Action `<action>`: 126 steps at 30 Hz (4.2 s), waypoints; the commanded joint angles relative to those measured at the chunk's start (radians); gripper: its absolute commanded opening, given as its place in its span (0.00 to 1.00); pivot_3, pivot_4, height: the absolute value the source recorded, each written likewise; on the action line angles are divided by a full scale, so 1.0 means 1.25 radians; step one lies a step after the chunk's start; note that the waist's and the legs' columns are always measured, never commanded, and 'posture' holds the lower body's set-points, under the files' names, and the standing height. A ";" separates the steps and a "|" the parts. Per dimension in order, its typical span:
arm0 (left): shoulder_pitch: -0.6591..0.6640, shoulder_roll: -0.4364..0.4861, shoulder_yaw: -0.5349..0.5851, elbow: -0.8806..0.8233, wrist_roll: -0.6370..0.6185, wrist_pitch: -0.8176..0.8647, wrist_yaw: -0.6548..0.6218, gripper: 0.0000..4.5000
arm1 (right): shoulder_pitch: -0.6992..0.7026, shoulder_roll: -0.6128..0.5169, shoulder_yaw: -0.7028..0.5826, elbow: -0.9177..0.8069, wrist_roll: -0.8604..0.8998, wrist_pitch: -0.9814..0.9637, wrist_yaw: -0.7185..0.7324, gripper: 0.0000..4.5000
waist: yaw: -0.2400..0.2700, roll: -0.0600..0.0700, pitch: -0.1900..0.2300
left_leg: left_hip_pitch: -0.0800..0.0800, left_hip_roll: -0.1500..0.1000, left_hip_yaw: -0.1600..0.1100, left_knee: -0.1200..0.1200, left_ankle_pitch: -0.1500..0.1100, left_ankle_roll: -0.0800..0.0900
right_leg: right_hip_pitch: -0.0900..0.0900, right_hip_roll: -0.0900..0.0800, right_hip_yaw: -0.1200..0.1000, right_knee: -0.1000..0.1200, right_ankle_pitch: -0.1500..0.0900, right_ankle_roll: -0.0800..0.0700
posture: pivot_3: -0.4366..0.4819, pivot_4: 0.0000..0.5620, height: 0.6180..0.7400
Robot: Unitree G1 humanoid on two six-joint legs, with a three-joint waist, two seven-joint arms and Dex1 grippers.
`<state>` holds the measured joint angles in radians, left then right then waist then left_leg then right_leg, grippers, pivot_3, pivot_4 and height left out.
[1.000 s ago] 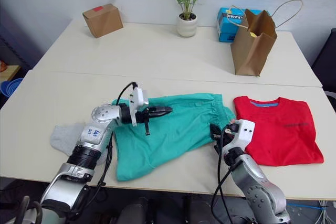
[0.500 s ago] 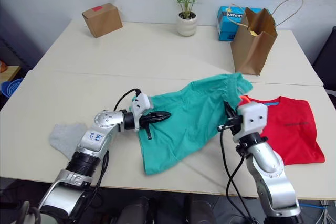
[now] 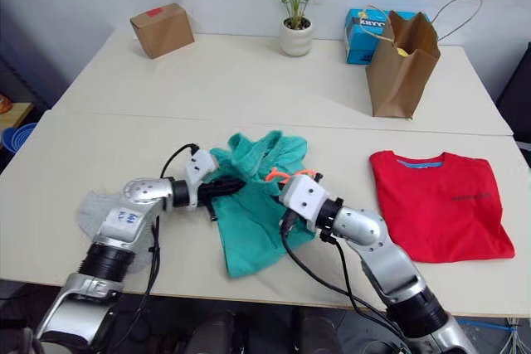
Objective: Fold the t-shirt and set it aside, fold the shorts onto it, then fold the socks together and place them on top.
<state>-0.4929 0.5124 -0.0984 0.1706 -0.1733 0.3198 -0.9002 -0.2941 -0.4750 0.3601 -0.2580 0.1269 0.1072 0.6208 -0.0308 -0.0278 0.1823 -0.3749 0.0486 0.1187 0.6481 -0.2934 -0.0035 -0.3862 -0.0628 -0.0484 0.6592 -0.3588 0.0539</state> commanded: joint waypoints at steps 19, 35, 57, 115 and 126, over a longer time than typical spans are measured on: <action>-0.288 0.169 0.140 0.062 -0.157 0.126 -0.133 0.00 | -0.032 -0.179 -0.114 -0.137 0.413 0.428 0.388 0.77 | 0.004 0.000 0.001 | -0.003 -0.001 0.000 0.001 -0.001 0.002 | -0.003 -0.001 -0.001 0.000 0.000 0.000 | 0.48 0.27 1.00; -0.138 -0.067 -0.041 0.001 -0.075 0.084 0.022 0.00 | -0.022 0.043 -0.153 0.117 0.136 0.115 0.134 0.01 | 0.003 0.000 0.001 | -0.008 -0.001 -0.002 0.005 0.003 0.000 | -0.006 0.001 -0.001 0.004 0.002 -0.002 | 0.48 0.27 1.00; -0.063 -0.086 0.021 0.025 -0.136 -0.099 -0.102 0.00 | 0.046 -0.105 -0.237 -0.027 0.314 0.280 0.276 0.01 | 0.004 0.001 0.001 | -0.005 -0.001 -0.001 0.003 0.003 0.001 | -0.004 0.000 -0.001 0.003 0.002 -0.002 | 0.48 0.27 1.00; 0.453 0.211 0.437 -0.338 -0.410 -0.050 -0.273 1.00 | -0.507 0.090 -0.174 0.655 0.350 1.038 0.269 1.00 | -0.044 -0.001 -0.001 | -0.004 0.002 -0.001 -0.002 0.001 0.003 | -0.006 0.000 -0.003 0.002 0.002 -0.007 | 0.48 0.27 1.00; 0.441 0.184 0.420 -0.353 -0.406 -0.069 -0.226 1.00 | -0.476 0.210 -0.293 0.598 0.350 1.054 0.117 0.44 | -0.044 0.000 0.000 | -0.004 0.002 -0.001 -0.003 0.001 0.002 | -0.006 0.000 -0.002 0.002 0.002 -0.007 | 0.48 0.27 1.00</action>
<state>0.0599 0.7441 0.4168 -0.2321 -0.6689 0.2484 -1.1910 -0.9080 -0.2064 -0.0007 0.5171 0.5539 1.3872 0.7861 -0.0856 -0.0277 0.1821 -0.3809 0.0508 0.1171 0.6438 -0.2916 -0.0008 -0.3944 -0.0628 -0.0516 0.6617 -0.3558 0.0452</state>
